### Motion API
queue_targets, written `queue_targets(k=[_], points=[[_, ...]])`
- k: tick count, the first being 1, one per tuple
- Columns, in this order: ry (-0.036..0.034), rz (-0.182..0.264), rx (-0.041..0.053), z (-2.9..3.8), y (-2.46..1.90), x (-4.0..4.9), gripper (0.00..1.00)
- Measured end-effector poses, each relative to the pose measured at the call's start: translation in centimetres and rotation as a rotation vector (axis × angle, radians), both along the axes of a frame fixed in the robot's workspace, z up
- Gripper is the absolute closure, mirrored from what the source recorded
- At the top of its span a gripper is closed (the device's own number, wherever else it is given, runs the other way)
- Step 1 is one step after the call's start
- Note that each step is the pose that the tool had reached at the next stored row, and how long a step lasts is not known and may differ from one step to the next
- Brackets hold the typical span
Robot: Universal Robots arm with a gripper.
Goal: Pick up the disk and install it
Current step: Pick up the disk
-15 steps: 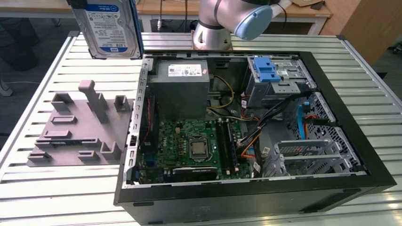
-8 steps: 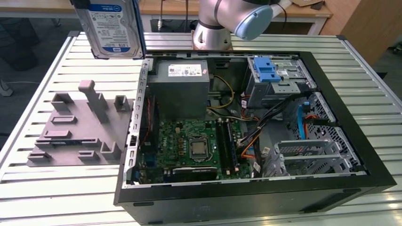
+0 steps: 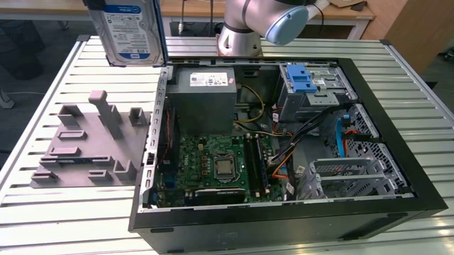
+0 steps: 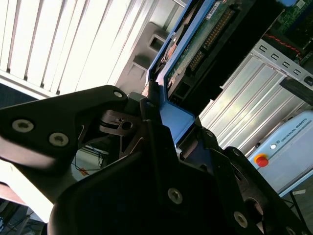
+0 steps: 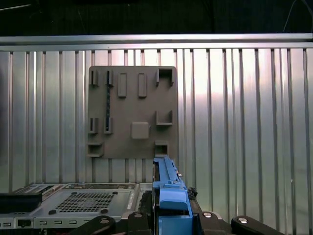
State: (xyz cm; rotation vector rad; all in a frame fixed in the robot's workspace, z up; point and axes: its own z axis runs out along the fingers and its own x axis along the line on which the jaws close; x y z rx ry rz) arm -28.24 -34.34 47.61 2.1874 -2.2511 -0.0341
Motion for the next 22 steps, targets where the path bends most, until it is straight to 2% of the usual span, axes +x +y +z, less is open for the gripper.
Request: queue_targets(k=[22], points=[[0.0000,0.000,-0.0007,0.00,0.00,1.77,0.63]])
